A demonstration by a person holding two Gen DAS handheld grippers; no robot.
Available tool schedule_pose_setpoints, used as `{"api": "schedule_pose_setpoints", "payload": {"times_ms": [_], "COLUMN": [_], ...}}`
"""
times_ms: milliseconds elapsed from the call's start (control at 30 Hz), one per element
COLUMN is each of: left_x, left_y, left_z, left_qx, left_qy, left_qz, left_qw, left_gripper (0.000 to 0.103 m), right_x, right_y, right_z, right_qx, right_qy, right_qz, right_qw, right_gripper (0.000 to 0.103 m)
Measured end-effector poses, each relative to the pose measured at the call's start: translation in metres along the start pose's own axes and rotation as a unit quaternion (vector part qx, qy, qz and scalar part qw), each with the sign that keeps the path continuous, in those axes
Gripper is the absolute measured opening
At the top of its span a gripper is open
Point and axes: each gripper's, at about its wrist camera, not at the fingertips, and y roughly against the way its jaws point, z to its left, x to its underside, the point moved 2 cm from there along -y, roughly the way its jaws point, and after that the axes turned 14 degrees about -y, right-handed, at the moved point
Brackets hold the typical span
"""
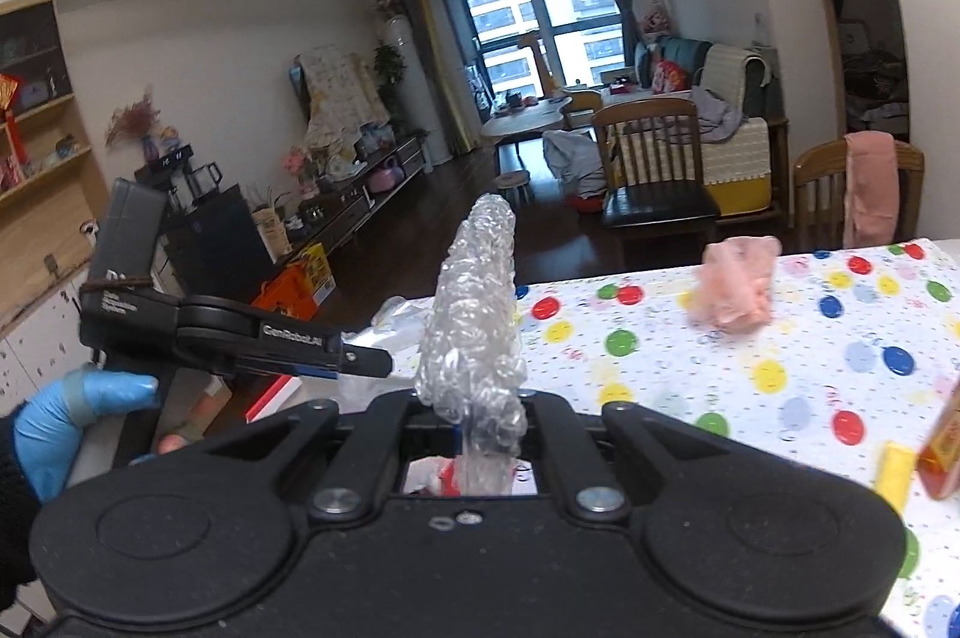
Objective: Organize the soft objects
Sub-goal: 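Carry the plastic bag and bubble wrap over the box with both grippers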
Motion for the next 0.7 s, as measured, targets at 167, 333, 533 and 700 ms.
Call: {"api": "schedule_pose_setpoints", "payload": {"times_ms": [167, 333, 533, 700], "left_x": [0.012, 0.024, 0.038, 0.049], "left_y": [0.007, 0.013, 0.010, 0.004], "left_z": [0.037, 0.067, 0.097, 0.114], "left_qx": [-0.014, -0.028, -0.042, -0.055], "left_qy": [0.010, 0.010, 0.011, 0.007], "left_qz": [0.008, 0.013, 0.026, 0.036], "left_qw": [0.9998, 0.9995, 0.9987, 0.9978], "left_gripper": [0.027, 0.027, 0.027, 0.027], "right_x": [0.013, 0.028, 0.053, 0.074], "right_y": [-0.027, -0.048, -0.079, -0.100], "right_z": [0.026, 0.051, 0.074, 0.085], "right_qx": [-0.010, -0.016, -0.015, -0.012], "right_qy": [0.007, 0.015, 0.035, 0.041], "right_qz": [0.014, 0.030, 0.053, 0.082], "right_qw": [1.000, 0.999, 0.998, 0.996], "right_gripper": [0.003, 0.003, 0.003, 0.003]}}
